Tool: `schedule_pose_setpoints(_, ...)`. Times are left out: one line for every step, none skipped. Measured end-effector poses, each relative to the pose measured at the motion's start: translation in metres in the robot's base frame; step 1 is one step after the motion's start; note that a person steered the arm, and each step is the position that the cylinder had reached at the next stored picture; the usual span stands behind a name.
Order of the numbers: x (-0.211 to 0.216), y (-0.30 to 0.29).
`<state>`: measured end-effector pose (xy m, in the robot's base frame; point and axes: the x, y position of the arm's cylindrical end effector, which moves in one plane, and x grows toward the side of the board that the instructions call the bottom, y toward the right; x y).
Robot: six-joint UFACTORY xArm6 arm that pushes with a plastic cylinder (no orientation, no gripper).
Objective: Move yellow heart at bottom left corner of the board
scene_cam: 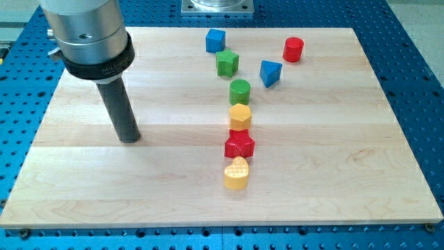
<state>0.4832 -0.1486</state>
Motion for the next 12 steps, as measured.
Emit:
schedule_pose_setpoints(0.0, 0.0)
schedule_pose_setpoints(-0.015, 0.008)
schedule_pose_setpoints(-0.05, 0.041)
schedule_pose_setpoints(-0.077, 0.073)
schedule_pose_setpoints(-0.076, 0.081)
schedule_pose_setpoints(-0.051, 0.107)
schedule_pose_setpoints(0.007, 0.11)
schedule_pose_setpoints(0.054, 0.121)
schedule_pose_setpoints(0.126, 0.124)
schedule_pose_setpoints(0.134, 0.18)
schedule_pose_setpoints(0.101, 0.232)
schedule_pose_setpoints(0.091, 0.186)
